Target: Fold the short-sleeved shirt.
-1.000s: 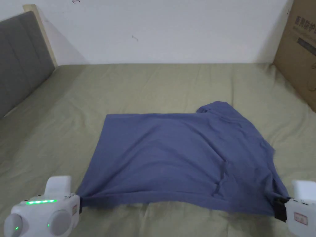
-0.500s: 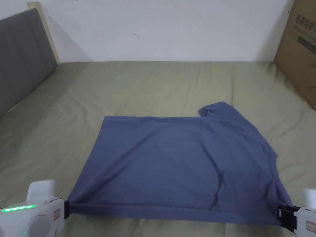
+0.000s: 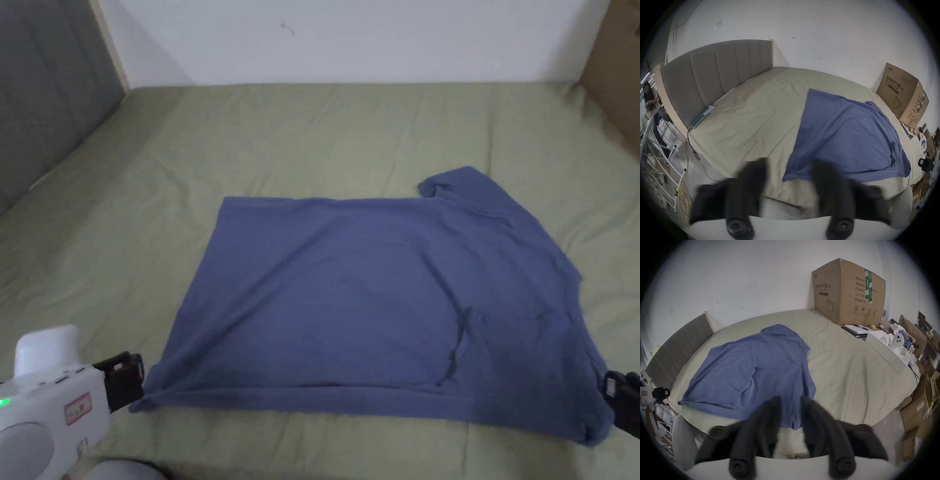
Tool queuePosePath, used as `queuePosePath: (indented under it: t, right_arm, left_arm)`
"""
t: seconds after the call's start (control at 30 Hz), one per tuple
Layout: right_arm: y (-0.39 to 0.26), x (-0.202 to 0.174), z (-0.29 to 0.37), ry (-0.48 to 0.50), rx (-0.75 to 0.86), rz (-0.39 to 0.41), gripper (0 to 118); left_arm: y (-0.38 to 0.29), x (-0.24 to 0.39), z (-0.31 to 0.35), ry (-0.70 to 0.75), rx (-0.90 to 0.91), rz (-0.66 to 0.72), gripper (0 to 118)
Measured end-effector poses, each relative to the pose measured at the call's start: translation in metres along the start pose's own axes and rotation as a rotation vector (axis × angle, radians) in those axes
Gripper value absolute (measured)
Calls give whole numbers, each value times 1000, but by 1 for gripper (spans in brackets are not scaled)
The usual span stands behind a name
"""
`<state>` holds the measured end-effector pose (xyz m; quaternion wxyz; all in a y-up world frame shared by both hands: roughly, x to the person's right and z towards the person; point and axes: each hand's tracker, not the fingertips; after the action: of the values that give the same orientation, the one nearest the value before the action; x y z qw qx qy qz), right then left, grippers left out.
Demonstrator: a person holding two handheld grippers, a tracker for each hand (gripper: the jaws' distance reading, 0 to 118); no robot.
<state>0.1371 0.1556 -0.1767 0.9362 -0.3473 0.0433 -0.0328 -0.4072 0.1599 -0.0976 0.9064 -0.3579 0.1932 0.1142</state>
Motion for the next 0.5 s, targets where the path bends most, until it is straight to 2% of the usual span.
queuePosePath:
  t: [0.03,0.1,0.23,0.27,0.3,0.33,0.37,0.4,0.5]
  right_arm:
    - [-2,-2,2,-1,-3,-2,10]
    - [-9,-5,6,11,3,0,0]
    - [-17,-2,7,18,-18,-7,0]
    - [-18,-1,6,13,-24,-9,0]
    - [-20,1,4,6,-36,-9,0]
    - [-21,2,3,0,-47,-10,0]
    - [-22,6,-1,0,-51,-14,0]
    - [-23,8,-2,-1,-59,-25,0]
    - [-27,14,-5,-4,-83,-50,0]
  left_arm:
    - [-2,-1,-3,15,-11,1,7]
    - [-7,-4,-6,45,-23,7,0]
    - [-13,-9,-15,12,-60,22,0]
    - [-14,-8,-17,7,-70,13,4]
    - [-14,-6,-21,1,-99,-15,23]
    - [-14,-2,-25,0,-131,-55,61]
    - [-15,3,-30,-15,-139,-84,78]
    - [-17,5,-38,-25,-145,-99,81]
    - [-18,17,-50,-24,-172,-110,81]
